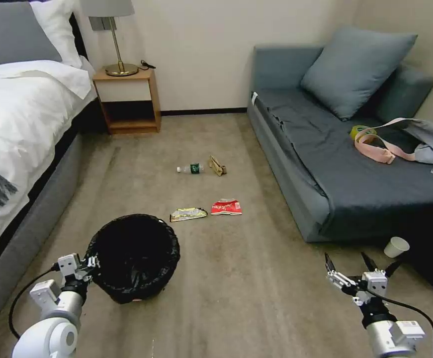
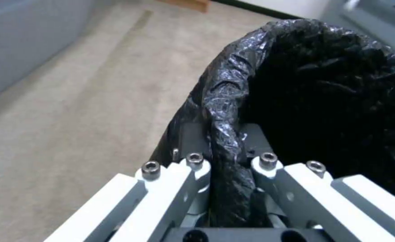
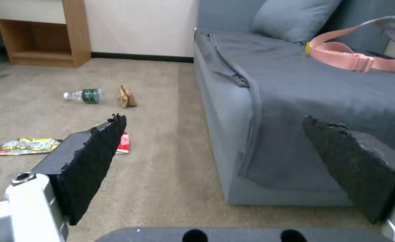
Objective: Pick up the trash bin, then pick up the garbage on the floor and place it into the trash bin.
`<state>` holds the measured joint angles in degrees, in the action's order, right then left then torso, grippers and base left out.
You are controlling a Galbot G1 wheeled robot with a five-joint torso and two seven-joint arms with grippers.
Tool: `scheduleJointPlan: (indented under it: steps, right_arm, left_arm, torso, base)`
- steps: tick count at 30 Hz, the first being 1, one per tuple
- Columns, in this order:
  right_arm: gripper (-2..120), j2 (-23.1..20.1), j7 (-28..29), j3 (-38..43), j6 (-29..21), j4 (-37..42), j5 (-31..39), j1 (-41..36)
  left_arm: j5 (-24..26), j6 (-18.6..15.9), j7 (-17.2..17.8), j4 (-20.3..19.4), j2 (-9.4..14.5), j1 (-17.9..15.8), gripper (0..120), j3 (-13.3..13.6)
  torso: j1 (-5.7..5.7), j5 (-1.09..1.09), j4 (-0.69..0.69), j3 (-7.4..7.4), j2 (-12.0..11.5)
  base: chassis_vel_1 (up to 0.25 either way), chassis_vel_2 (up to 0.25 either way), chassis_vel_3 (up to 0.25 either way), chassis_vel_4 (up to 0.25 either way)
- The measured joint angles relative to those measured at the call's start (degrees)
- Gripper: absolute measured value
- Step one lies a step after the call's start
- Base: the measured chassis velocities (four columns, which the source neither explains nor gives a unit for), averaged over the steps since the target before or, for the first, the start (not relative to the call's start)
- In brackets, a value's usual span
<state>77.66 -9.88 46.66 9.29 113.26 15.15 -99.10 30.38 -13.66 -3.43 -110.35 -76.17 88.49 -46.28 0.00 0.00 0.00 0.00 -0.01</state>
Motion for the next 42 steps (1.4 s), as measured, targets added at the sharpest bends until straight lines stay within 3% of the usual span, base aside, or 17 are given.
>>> scheduleJointPlan:
  steps: [9,16,28,33,42]
  right_arm:
    - [100,-0.5,-0.6,-0.3,-0.4,1.4,-1.0,-0.1]
    - [100,-2.6,-1.7,-1.7,-0.5,2.8,-3.7,-0.8]
    - [100,-3.7,-2.3,-4.0,-1.0,3.7,-2.6,-1.4]
    - [100,-3.8,-2.6,-4.5,-1.2,4.0,-2.0,-1.3]
    - [100,-4.1,-3.0,-4.9,-1.3,4.2,-1.5,-1.5]
  left_arm:
    - [1.3,0.3,-1.2,-1.3,-0.2,0.5,5,0.0]
    - [4.2,-1.9,-0.6,-6.2,-0.7,3.0,5,-1.6]
    - [7.3,-4.4,0.3,-9.3,-1.3,4.3,5,-3.6]
    - [7.9,-4.7,0.4,-9.7,-1.3,4.2,5,-3.5]
    - [7.9,-6.1,0.7,-11.1,-1.7,2.9,5,-0.7]
  torso:
    - [0.0,0.0,0.0,0.0,0.0]
    - [0.0,0.0,0.0,0.0,0.0]
    - [0.0,0.0,0.0,-0.01,0.0]
    - [0.0,0.0,0.0,-0.01,0.0]
    - [0.0,0.0,0.0,0.0,0.0]
  base:
    - [0.0,0.0,0.0,0.0]
    - [0.0,0.0,0.0,0.0]
    - [0.0,0.0,0.0,0.0]
    - [0.0,0.0,0.0,0.0]
    - [0.0,0.0,0.0,0.0]
